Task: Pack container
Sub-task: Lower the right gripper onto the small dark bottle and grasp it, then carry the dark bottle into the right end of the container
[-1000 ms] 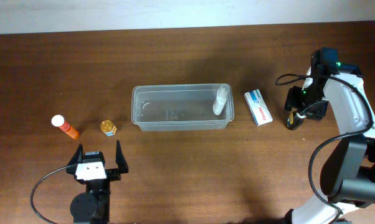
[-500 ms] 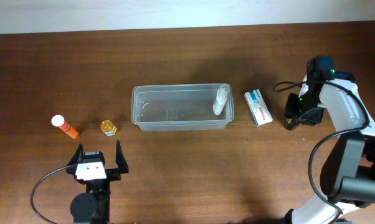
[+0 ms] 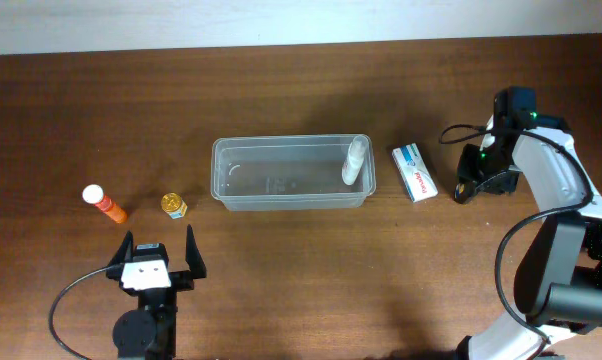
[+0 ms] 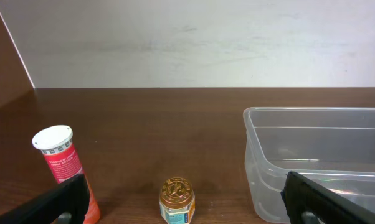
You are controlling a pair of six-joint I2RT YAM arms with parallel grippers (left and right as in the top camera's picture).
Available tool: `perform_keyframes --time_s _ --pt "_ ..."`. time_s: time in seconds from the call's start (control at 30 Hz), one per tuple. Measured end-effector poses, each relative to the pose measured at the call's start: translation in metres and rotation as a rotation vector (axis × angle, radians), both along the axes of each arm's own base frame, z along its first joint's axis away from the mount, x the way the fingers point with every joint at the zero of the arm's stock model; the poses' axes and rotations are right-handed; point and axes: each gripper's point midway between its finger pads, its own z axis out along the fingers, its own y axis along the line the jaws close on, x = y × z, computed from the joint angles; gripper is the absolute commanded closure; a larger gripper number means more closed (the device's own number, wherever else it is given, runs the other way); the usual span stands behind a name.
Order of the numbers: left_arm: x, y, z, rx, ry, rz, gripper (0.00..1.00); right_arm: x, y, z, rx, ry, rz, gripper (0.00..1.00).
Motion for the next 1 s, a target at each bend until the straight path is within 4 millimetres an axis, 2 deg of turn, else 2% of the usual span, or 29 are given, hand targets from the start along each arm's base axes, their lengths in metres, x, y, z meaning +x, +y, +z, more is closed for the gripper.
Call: perform_keyframes --time_s 0.27,0.33,0.67,1.0 --pt "0.000 0.000 0.000 0.000 0.000 0.000 0.00 0.008 -0.002 0.001 -0.011 -0.034 0.025 0.61" --pt "0.000 0.000 0.000 0.000 0.000 0.000 0.01 0.009 -0.002 0.001 -0.012 -0.035 0.028 0.67" --pt "0.000 0.000 0.000 0.000 0.000 0.000 0.01 0.011 -0.003 0.002 -0.016 -0.043 0.028 0.82" --pt "0.000 0.000 0.000 0.000 0.000 0.000 0.01 0.010 -0.002 0.003 -0.012 -0.041 0.028 0.85"
